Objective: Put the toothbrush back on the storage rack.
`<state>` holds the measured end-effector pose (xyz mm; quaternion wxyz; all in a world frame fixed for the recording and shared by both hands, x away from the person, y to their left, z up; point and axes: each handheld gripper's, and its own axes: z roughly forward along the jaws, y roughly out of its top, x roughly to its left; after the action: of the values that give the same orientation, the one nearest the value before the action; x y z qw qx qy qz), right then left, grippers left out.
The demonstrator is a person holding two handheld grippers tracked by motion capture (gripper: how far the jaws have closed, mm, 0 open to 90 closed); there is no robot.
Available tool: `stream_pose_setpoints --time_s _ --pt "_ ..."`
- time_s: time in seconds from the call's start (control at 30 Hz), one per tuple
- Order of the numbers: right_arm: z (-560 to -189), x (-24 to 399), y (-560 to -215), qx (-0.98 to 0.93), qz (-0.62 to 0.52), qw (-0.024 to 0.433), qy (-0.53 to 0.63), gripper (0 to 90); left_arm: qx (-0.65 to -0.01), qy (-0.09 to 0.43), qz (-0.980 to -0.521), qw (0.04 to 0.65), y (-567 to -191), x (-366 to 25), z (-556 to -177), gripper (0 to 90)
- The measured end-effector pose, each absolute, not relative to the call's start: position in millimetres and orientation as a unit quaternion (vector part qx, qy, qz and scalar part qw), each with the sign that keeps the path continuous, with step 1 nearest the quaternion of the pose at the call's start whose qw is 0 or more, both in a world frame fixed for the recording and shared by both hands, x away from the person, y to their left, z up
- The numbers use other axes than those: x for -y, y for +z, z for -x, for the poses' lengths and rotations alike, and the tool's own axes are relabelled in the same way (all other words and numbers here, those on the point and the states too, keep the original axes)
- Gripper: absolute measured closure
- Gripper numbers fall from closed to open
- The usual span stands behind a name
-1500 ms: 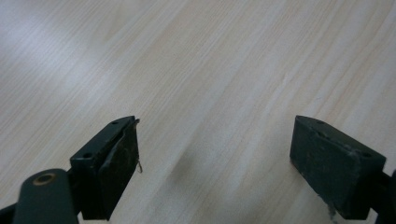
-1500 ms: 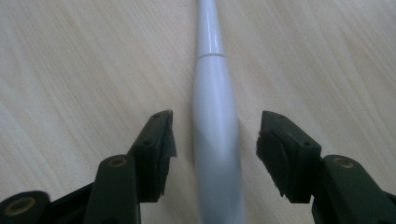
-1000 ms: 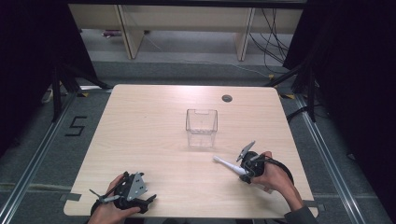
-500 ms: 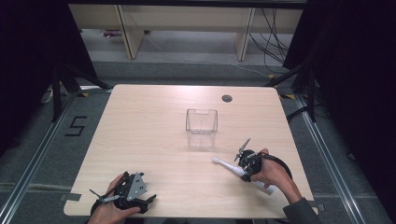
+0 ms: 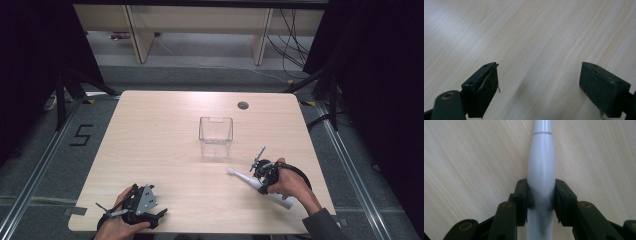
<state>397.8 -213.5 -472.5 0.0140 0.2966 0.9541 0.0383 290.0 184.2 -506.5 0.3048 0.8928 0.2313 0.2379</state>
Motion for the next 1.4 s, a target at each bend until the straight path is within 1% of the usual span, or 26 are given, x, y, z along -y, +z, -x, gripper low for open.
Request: stream_pose_setpoints --time_s 0.1,0.13,0.17,0.3,0.37,0.47,0.5,0.57,0.6,0.7,0.73,0.77,0.8,0.83,0.9,0.97,1.1,1.23,1.3,1.4 --pt "-398.1 215.6 -473.3 -0.955 -0.291 0.023 0.051 66.9 -0.233 0.243 -0.891 0.305 -507.0 -183.7 -289.8 15.1" --pt "-396.9 216.2 -473.0 -0.952 -0.3 0.021 0.051 66.9 -0.232 0.241 -0.892 0.305 -506.7 -183.9 -290.0 15.1" --pt "-398.7 217.6 -473.6 -0.957 -0.285 0.018 0.058 66.9 -0.232 0.24 -0.892 0.305 -506.7 -183.9 -290.0 15.1" --pt "-397.7 220.6 -473.8 -0.952 -0.298 0.032 0.058 67.0 -0.232 0.24 -0.892 0.305 -506.5 -184.1 -290.0 15.1" --pt "-397.5 220.8 -473.5 -0.955 -0.287 0.025 0.068 67.0 -0.232 0.241 -0.892 0.305 -506.5 -184.2 -290.1 15.1" --pt "-395.1 219.8 -472.8 -0.95 -0.304 0.025 0.068 67.0 -0.232 0.241 -0.892 0.305 -506.5 -184.3 -290.2 15.1" --pt "-395.9 221.4 -473.4 -0.951 -0.301 0.03 0.069 67.0 -0.232 0.241 -0.892 0.305 -506.5 -184.2 -290.2 15.1" --pt "-396.9 222.2 -472.0 -0.955 -0.288 0.024 0.067 67.0 -0.232 0.241 -0.892 0.305 -506.8 -184.0 -290.1 15.1" --pt "-396.2 222.9 -471.3 -0.951 -0.302 0.029 0.065 67.0 -0.233 0.241 -0.891 0.305 -506.8 -184.0 -289.9 15.1" --pt "-398.1 225.1 -469.4 -0.955 -0.287 0.036 0.07 67.1 -0.232 0.241 -0.892 0.305 -506.6 -184.2 -290.2 15.1" --pt "-395.9 224.9 -468.6 -0.949 -0.306 0.028 0.071 67.1 -0.233 0.241 -0.892 0.305 -506.8 -184.1 -290.2 15.1" --pt "-398.8 227.2 -467.2 -0.955 -0.285 0.033 0.073 67.1 -0.233 0.242 -0.891 0.304 -506.8 -184.0 -290.0 15.1" --pt "-396.7 226.3 -464.2 -0.95 -0.302 0.036 0.07 67.1 -0.232 0.24 -0.892 0.305 -506.7 -184.0 -290.1 15.1" --pt "-398.1 227.8 -463.6 -0.954 -0.286 0.037 0.079 67.1 -0.233 0.24 -0.891 0.306 -506.7 -184.0 -290.0 15.1" --pt "-397.3 228.6 -459.0 -0.95 -0.299 0.043 0.08 67.1 -0.233 0.241 -0.892 0.305 -506.7 -184.1 -290.1 15.1" --pt "-396.7 231.5 -452.6 -0.945 -0.309 0.053 0.097 67.1 -0.233 0.242 -0.891 0.304 -506.8 -184.0 -290.0 15.1" --pt "-397.9 236.3 -441.6 -0.939 -0.314 0.054 0.132 67.1 -0.232 0.239 -0.892 0.305 -506.8 -184.0 -290.1 15.1" --pt "-401.5 241.2 -430.6 -0.929 -0.318 0.074 0.173 67.1 -0.233 0.242 -0.891 0.305 -506.7 -184.2 -290.3 15.1" --pt "-401.1 242.6 -424.3 -0.919 -0.34 0.076 0.187 67.1 -0.233 0.241 -0.891 0.305 -506.4 -184.4 -290.3 15.1" --pt "-403.5 245.3 -418.4 -0.913 -0.334 0.085 0.217 67.1 -0.233 0.244 -0.89 0.307 -506.2 -184.3 -290.4 15.1"
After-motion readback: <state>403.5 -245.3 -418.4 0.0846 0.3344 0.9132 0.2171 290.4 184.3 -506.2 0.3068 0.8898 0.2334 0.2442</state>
